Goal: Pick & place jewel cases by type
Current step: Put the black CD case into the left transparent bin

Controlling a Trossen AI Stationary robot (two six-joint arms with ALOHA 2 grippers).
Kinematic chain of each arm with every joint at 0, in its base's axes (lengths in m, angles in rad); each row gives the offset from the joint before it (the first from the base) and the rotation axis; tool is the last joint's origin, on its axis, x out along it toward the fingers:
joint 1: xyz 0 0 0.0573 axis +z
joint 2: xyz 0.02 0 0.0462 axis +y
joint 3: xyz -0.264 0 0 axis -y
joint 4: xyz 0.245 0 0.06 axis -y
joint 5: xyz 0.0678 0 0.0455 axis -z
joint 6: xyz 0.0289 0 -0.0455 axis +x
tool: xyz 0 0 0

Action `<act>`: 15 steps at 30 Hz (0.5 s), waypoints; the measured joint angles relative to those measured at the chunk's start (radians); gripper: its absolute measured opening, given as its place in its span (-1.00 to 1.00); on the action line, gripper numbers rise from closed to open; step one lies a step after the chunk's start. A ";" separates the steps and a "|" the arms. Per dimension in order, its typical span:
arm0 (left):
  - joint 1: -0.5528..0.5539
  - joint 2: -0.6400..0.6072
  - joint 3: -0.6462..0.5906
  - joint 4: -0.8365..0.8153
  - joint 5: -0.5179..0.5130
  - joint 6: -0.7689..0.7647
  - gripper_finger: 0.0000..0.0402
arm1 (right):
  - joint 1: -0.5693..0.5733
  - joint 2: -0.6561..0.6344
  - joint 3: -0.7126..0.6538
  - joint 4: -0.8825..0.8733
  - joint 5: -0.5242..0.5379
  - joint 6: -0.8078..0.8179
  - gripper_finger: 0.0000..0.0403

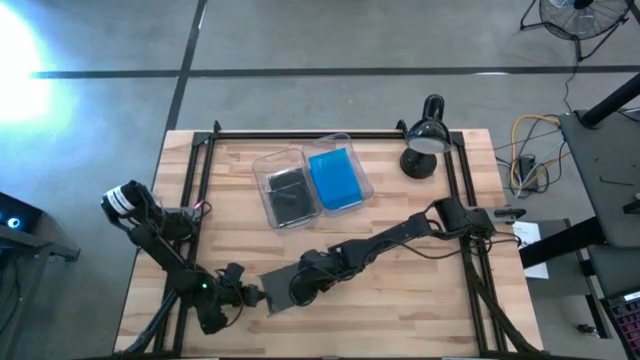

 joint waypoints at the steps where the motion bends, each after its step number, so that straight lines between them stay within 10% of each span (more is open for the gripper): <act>1: 0.006 0.007 0.000 0.000 -0.001 0.003 -0.12 | 0.000 0.000 0.000 0.003 -0.013 -0.009 0.11; 15: 0.028 -0.054 0.011 0.104 -0.247 0.246 -0.12 | 0.033 0.002 -0.002 -0.003 -0.117 -0.189 0.11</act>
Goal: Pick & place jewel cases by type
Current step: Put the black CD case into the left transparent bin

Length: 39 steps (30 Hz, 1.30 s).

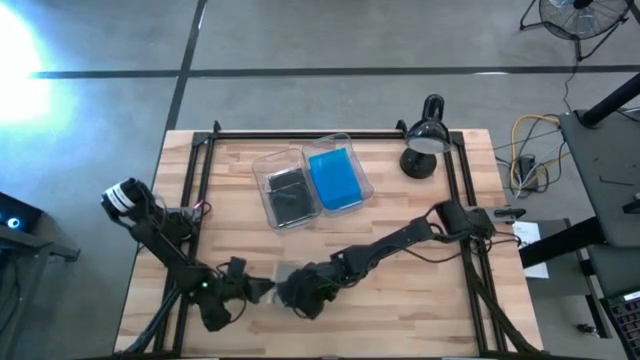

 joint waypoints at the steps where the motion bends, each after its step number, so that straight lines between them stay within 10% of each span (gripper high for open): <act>1: 0.000 -0.003 -0.001 0.026 0.003 0.022 -0.12 | 0.004 0.000 0.000 0.001 -0.001 -0.020 0.11; 39: -0.003 -0.043 -0.005 0.116 0.097 0.271 -0.12 | 0.032 -0.057 0.000 -0.171 0.108 -0.135 0.11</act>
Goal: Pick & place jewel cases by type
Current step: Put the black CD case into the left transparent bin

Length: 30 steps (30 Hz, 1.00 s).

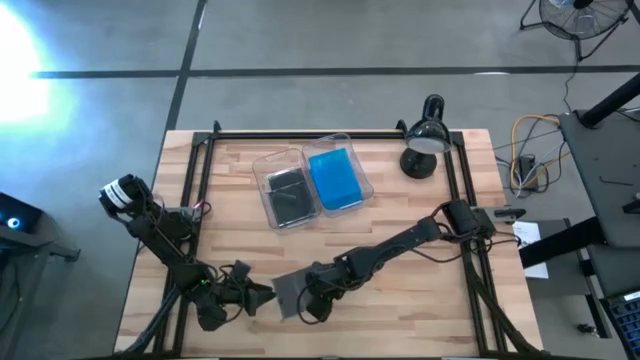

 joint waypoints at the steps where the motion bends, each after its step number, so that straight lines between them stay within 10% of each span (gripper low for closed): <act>1: 0.007 0.000 0.000 -0.022 0.003 -0.001 -0.12 | 0.004 -0.002 0.000 -0.003 -0.001 0.002 0.11; 22: 0.441 -0.001 -0.001 -0.168 0.554 0.506 -0.12 | 0.080 0.010 0.000 0.161 0.027 0.485 0.11; 30: 0.448 0.015 -0.002 -0.069 0.593 0.523 -0.12 | 0.065 0.050 0.000 0.178 0.044 0.544 0.11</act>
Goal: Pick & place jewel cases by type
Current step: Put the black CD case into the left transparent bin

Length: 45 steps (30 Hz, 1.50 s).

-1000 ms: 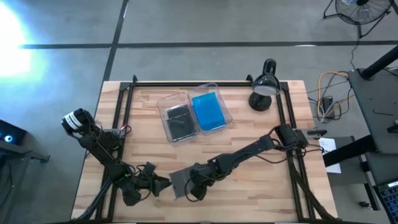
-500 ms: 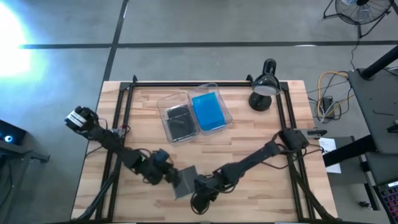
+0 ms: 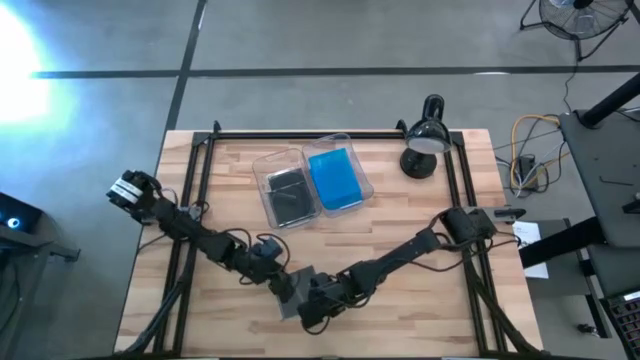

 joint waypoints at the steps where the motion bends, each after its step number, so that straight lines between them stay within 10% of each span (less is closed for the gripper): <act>1: -0.001 0.010 0.000 0.025 0.013 -0.003 -0.12 | -0.003 0.007 0.000 0.011 0.002 0.003 0.11; 14: -0.004 0.075 0.019 0.144 0.130 -0.018 -0.12 | -0.021 0.013 0.002 0.016 0.054 -0.052 0.11; 26: -0.010 -0.003 0.009 0.297 0.468 0.032 -0.12 | 0.011 0.010 0.004 -0.061 0.026 -0.166 0.11; 45: -0.004 0.122 0.036 0.529 0.422 -0.006 -0.12 | 0.009 0.011 0.001 -0.043 0.079 -0.227 0.11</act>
